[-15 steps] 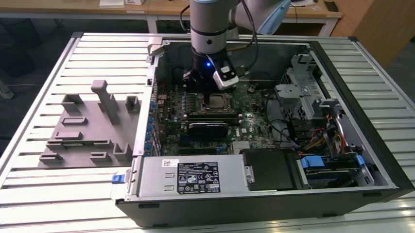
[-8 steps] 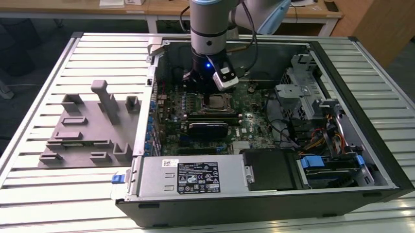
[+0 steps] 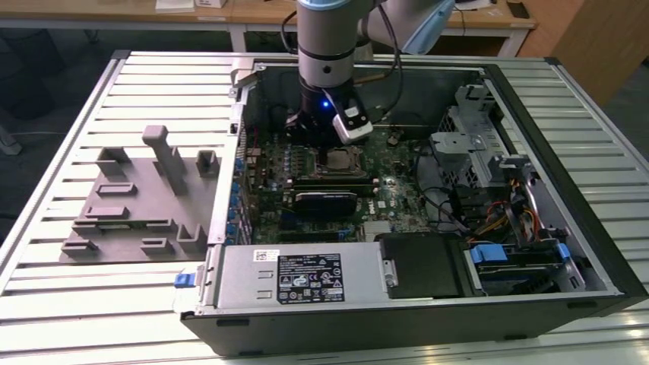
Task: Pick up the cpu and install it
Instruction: 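Close the cpu cover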
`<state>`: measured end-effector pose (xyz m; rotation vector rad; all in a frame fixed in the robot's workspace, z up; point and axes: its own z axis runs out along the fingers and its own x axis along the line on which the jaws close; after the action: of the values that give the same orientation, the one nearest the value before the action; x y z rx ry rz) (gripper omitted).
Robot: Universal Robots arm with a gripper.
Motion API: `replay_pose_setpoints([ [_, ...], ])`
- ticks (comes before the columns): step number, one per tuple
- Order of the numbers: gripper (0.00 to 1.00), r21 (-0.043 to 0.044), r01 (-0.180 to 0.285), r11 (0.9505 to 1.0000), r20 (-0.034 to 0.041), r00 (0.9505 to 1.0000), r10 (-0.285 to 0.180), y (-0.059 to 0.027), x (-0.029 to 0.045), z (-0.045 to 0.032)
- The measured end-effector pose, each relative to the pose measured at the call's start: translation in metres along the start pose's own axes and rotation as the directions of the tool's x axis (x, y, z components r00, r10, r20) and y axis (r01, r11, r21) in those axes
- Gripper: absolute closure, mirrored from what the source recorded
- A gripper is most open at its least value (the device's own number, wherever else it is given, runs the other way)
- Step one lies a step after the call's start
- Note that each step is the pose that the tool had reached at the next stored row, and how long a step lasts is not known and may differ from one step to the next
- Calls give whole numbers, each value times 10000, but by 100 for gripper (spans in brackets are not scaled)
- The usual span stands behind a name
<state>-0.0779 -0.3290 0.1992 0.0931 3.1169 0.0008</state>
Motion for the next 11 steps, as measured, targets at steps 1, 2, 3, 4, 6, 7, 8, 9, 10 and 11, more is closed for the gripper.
replay_pose_setpoints([
  [1, 89, -2, 0, 10000, -1, 10000, 0, 0, 0, 0],
  [2, 89, -9, -1, 10000, -1, 10000, 1, 0, 0, 1],
  [3, 89, -18, -2, 10000, 0, 10000, 2, 1, 1, 2],
  [4, 89, -26, -2, 10000, -1, 10000, 2, 0, 3, 2],
  [6, 89, -45, -1, 10000, -1, 10000, 1, 0, 13, 2],
  [7, 89, -51, -1, 10000, -1, 10000, 1, -1, 19, 2],
  [8, 89, -54, 0, 10000, -2, 10000, 0, -1, 24, 3],
  [9, 89, -55, 1, 10000, -2, 10000, -1, -1, 27, 3],
  [10, 89, -55, 1, 10000, -3, 10000, -1, -1, 27, 3],
  [11, 89, -55, 2, 10000, -3, 10000, -2, -1, 28, 4],
])
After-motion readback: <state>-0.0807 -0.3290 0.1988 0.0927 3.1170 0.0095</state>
